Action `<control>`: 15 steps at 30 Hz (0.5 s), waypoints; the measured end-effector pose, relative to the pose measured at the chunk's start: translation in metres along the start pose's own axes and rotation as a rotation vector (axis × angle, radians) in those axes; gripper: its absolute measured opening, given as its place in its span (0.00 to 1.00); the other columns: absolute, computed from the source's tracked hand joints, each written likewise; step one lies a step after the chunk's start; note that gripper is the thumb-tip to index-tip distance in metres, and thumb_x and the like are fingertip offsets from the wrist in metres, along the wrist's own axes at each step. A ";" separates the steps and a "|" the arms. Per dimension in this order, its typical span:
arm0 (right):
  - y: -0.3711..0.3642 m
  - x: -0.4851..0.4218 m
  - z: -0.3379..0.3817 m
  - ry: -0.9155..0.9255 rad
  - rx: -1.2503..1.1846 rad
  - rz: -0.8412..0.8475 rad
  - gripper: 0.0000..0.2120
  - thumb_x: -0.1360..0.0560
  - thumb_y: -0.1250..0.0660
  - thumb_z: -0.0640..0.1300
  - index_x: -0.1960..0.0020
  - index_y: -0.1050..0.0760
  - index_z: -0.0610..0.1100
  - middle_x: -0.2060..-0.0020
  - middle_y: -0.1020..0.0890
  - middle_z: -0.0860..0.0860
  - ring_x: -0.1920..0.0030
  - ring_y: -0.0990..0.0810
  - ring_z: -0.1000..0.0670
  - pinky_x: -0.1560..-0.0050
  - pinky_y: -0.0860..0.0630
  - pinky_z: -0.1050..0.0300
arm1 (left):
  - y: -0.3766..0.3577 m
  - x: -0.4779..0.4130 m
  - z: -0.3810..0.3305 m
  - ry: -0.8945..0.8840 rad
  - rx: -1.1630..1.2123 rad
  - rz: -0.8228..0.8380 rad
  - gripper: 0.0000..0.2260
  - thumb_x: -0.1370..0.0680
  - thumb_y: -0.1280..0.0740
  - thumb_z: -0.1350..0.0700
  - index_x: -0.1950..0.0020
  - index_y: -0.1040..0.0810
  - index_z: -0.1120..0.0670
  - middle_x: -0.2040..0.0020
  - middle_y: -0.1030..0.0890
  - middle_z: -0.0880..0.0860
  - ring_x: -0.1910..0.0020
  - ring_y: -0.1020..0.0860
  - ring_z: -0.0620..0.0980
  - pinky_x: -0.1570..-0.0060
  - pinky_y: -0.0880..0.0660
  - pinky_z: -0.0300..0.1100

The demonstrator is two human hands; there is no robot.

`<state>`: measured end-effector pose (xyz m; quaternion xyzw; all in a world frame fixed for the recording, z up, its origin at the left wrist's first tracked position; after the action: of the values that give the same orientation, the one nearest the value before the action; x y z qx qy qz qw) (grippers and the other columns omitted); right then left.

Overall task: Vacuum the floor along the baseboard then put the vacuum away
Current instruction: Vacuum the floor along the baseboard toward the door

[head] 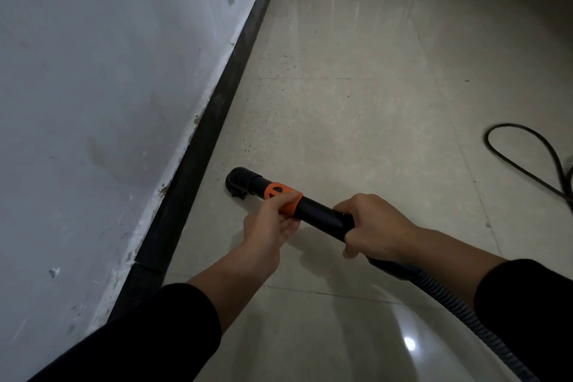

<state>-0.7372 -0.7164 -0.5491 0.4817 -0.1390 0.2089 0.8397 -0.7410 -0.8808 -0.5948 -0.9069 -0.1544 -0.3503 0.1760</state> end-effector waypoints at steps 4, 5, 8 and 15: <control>-0.009 -0.006 0.010 0.022 -0.002 0.001 0.14 0.38 0.25 0.38 0.54 0.22 0.46 0.65 0.20 0.49 0.65 0.20 0.50 0.67 0.26 0.59 | 0.012 -0.005 -0.005 -0.005 0.023 -0.013 0.11 0.30 0.25 0.59 0.52 0.24 0.56 0.55 0.18 0.57 0.54 0.18 0.53 0.54 0.21 0.42; -0.011 -0.008 0.013 0.030 -0.001 0.000 0.13 0.38 0.26 0.38 0.54 0.22 0.46 0.65 0.20 0.49 0.65 0.20 0.50 0.67 0.26 0.59 | 0.015 -0.006 -0.007 -0.008 0.025 -0.016 0.11 0.30 0.25 0.59 0.51 0.24 0.56 0.55 0.17 0.57 0.53 0.18 0.53 0.54 0.21 0.42; -0.017 -0.013 0.021 0.055 0.005 -0.003 0.13 0.37 0.26 0.37 0.54 0.22 0.45 0.64 0.19 0.48 0.64 0.20 0.49 0.66 0.25 0.58 | 0.024 -0.010 -0.010 -0.021 0.028 -0.026 0.14 0.30 0.25 0.58 0.47 0.23 0.57 0.54 0.17 0.58 0.52 0.18 0.53 0.53 0.21 0.42; -0.028 -0.023 0.037 0.097 0.024 -0.014 0.11 0.37 0.28 0.37 0.56 0.23 0.46 0.65 0.21 0.49 0.63 0.21 0.48 0.66 0.26 0.57 | 0.041 -0.016 -0.015 -0.039 0.059 -0.066 0.11 0.30 0.26 0.59 0.50 0.22 0.57 0.54 0.18 0.57 0.52 0.18 0.53 0.54 0.21 0.42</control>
<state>-0.7453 -0.7655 -0.5617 0.4820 -0.0924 0.2276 0.8410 -0.7448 -0.9267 -0.6040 -0.9024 -0.1979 -0.3334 0.1878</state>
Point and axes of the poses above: each hand's wrist, its own x-axis away from the middle knuckle, its own y-axis out of the back of the hand, z = x × y, the point moved 5 cm from there along -x, towards the middle knuckle
